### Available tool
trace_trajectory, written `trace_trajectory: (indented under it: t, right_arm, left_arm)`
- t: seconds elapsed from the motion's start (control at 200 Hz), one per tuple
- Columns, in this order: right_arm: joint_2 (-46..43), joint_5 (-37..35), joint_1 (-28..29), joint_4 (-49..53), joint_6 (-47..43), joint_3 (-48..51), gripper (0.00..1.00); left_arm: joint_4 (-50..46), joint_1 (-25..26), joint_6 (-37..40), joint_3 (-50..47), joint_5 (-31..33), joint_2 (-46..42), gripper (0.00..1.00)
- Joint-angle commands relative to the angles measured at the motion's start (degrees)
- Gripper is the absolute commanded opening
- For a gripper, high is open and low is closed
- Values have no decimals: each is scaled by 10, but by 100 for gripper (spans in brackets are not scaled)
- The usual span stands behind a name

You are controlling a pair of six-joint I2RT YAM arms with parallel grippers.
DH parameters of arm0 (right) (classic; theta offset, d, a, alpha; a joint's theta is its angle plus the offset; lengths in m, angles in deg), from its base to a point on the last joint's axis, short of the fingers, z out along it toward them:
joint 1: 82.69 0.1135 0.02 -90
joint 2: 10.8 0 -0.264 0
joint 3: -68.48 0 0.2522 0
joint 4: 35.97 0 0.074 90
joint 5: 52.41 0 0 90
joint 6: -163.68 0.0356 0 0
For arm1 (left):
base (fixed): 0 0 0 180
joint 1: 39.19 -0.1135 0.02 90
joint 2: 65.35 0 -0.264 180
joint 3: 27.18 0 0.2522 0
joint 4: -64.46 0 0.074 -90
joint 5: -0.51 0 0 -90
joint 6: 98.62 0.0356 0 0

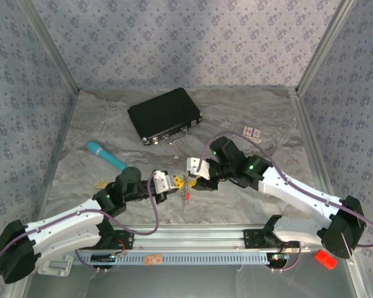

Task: Put the keys on the keyring

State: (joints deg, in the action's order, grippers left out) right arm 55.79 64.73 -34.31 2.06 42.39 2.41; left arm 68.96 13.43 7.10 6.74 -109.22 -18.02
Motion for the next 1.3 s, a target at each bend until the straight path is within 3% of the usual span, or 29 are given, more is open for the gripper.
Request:
trace_trajectory:
  t: [0.0, 0.185, 0.425, 0.45, 0.505, 0.59, 0.8, 1.034, 1.204, 1.294]
  right_arm:
    - [-6, 31, -2, -48, 33, 16, 31]
    - [3, 37, -3, -64, 39, 21, 27]
    - [10, 45, -5, -64, 38, 15, 0]
    - [10, 45, -4, -60, 36, 13, 0]
    - [14, 40, -3, -45, 30, 3, 0]
    - [21, 20, 6, -11, 10, -18, 0]
    - [52, -35, 37, 75, -42, -76, 0]
    - [75, -85, 64, 134, -76, -114, 0]
    - [64, -69, 66, 125, -70, -113, 0]
    - [35, -34, 48, 61, -41, -80, 22]
  left_arm:
    - [74, 3, -27, -11, -15, -9, 0]
    - [91, 3, -37, -20, -16, -9, 0]
    - [97, 3, -45, -22, -2, -7, 0]
    - [92, 3, -44, -20, 3, -8, 3]
    - [67, 3, -39, -12, 12, -9, 20]
    - [7, 3, -14, 8, 14, -11, 22]
    - [-85, 3, 29, 48, 15, -8, 14]
    - [-104, 3, 37, 58, 14, -10, 13]
    - [-111, 3, 40, 61, 9, -10, 0]
    - [-86, 3, 32, 50, 6, -15, 0]
